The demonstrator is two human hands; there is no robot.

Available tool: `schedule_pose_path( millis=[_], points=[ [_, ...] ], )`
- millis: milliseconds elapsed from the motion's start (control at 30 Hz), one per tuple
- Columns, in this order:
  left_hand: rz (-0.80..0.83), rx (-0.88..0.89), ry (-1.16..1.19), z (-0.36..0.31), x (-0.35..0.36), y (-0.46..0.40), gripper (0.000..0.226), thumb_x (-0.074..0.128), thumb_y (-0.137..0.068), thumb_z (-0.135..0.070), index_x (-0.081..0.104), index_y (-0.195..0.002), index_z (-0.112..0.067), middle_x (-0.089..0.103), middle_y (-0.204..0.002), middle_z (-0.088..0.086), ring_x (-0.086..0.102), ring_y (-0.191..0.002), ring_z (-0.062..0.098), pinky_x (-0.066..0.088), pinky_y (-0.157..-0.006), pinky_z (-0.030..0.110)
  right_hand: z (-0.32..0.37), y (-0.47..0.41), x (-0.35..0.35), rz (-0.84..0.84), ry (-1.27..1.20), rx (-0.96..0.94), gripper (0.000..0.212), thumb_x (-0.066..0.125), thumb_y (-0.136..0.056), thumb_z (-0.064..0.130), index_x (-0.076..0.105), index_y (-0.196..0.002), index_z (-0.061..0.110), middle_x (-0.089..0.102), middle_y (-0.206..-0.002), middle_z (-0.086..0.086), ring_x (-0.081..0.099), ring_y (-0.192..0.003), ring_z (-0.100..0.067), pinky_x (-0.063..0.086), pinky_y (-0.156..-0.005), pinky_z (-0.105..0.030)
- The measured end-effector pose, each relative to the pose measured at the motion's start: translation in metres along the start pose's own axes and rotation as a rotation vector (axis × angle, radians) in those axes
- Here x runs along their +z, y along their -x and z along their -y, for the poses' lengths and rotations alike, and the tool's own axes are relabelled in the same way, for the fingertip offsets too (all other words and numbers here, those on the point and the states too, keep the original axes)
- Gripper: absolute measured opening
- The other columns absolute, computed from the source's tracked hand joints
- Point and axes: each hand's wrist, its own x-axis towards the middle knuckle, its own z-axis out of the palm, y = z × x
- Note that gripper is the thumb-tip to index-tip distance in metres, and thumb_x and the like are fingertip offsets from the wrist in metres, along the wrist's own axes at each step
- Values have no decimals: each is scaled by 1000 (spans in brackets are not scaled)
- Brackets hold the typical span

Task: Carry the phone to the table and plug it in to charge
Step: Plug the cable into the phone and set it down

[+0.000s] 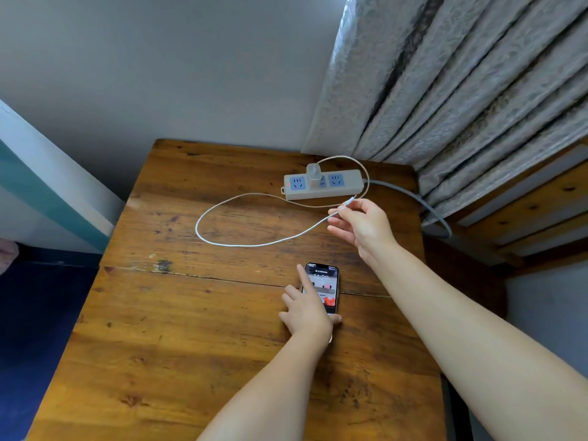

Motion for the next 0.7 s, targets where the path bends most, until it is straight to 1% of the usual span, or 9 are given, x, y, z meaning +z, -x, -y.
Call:
schedule_pose_path(
  millis=[67,133,200,267,333,467,500,567,700],
  points=[
    [-7,19,-18,3,1,3,122,78,-58,-56,0,-144,-19,34,-140,13,36,-127,27,42,-94,40,2,0,0,0,-5,-4,10,57,-91,8,60,-99,13,70,-98,-12,71,-87,-21,62,-66,-30],
    [-25,34,-42,5,1,5,106,77,-58,-58,21,-136,-14,38,-134,10,38,-122,24,43,-91,37,3,0,0,-2,11,-14,10,57,-91,9,61,-98,14,71,-98,-11,71,-87,-20,62,-64,-29],
    [-10,17,-47,2,-2,4,98,78,-58,-57,26,-130,-14,37,-131,9,38,-120,23,44,-90,36,4,-1,0,-3,21,-34,11,57,-91,9,61,-100,14,71,-97,-10,72,-86,-19,62,-64,-29],
    [-3,20,-66,-2,-4,3,96,79,-60,-51,25,-131,-15,35,-133,9,36,-121,24,42,-90,38,4,-1,-1,-4,25,-45,13,57,-91,10,61,-104,12,71,-96,-10,72,-86,-19,62,-65,-29],
    [-3,57,-105,-6,-3,3,99,80,-63,-45,19,-136,-16,33,-136,11,34,-124,25,41,-92,41,4,-1,-2,-4,15,-43,15,57,-91,9,61,-106,11,71,-96,-10,72,-86,-19,62,-64,-29],
    [61,102,-126,-2,-4,3,118,78,-66,-43,-7,-145,-20,27,-143,14,29,-130,29,38,-98,44,4,-3,-4,-4,-1,-28,16,57,-91,10,60,-106,11,71,-96,-9,72,-86,-18,62,-64,-29],
    [81,102,-98,1,-7,2,119,78,-66,-42,-8,-145,-20,27,-143,14,30,-131,29,39,-99,44,5,-3,-5,0,-8,-24,15,57,-91,10,60,-105,12,71,-96,-9,71,-86,-18,62,-64,-29],
    [149,106,40,8,-10,0,111,80,-66,-39,3,-143,-18,33,-141,15,36,-130,30,41,-99,43,5,-4,-3,14,-16,-18,13,57,-91,10,60,-103,13,71,-96,-10,71,-86,-18,62,-65,-30],
    [316,99,433,19,-21,-7,69,78,-71,-29,39,-125,-10,57,-125,12,57,-111,27,52,-91,39,8,-3,6,44,-26,-4,12,57,-91,9,60,-102,13,70,-97,-11,70,-86,-18,62,-65,-30]
  ],
)
